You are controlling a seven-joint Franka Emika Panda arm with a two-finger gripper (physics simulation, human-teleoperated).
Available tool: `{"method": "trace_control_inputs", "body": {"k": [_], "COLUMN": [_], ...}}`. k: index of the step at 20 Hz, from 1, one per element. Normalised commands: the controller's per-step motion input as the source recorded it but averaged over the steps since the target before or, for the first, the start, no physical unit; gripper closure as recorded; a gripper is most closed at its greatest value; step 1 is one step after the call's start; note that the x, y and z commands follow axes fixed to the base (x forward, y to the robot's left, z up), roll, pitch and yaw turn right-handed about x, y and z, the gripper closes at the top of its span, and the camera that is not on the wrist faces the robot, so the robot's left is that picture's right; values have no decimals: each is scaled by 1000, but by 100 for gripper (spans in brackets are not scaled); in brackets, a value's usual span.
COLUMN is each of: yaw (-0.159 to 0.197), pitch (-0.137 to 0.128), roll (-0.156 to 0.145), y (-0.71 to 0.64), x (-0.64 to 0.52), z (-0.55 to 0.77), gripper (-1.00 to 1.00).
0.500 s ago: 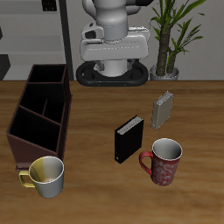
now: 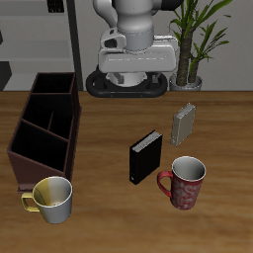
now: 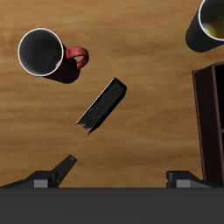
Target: Place the red mug into the right desk caddy's right compartment
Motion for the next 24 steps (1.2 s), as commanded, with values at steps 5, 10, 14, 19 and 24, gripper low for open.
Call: {"method": "trace_control_inputs", "body": {"k": [5, 10, 14, 19, 24], "yaw": [-29, 6, 38, -19, 24], "pitch": [-64, -10, -38, 8, -28], "roll": [-20, 19, -20, -12, -16], "y": [482, 419, 536, 799, 601], "x": [316, 307, 381, 572, 331], "z": [372, 202, 190, 71, 7], "gripper": [-100, -100, -100, -100, -100]}}
